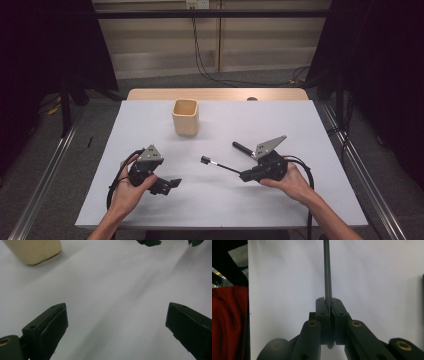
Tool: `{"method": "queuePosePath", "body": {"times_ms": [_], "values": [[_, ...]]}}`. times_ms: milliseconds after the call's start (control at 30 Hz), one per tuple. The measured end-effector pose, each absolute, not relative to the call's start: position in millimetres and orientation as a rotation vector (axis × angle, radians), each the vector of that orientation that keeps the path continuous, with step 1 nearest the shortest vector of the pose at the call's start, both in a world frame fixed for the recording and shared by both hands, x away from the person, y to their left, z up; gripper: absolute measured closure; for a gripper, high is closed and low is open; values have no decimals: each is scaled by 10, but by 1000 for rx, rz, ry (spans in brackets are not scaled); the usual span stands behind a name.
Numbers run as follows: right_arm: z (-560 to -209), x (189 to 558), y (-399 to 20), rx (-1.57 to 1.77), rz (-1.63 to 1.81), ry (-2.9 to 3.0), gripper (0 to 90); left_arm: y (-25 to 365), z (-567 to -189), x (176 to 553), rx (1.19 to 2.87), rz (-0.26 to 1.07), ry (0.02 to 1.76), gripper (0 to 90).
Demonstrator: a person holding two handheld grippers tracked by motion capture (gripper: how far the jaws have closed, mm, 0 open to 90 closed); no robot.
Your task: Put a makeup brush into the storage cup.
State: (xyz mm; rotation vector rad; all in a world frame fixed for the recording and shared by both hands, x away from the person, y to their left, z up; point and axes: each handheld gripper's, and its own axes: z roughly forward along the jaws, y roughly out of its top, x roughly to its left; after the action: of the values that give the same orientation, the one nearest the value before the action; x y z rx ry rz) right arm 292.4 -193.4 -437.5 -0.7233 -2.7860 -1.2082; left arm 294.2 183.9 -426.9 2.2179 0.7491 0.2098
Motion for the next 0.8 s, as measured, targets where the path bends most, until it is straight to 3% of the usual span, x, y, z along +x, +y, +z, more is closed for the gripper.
{"method": "queuePosePath", "body": {"times_ms": [800], "values": [[-4485,2856,-2053,-854,-1566,-2655,860,1904,-4336,2946,2154,246,798,40]]}}
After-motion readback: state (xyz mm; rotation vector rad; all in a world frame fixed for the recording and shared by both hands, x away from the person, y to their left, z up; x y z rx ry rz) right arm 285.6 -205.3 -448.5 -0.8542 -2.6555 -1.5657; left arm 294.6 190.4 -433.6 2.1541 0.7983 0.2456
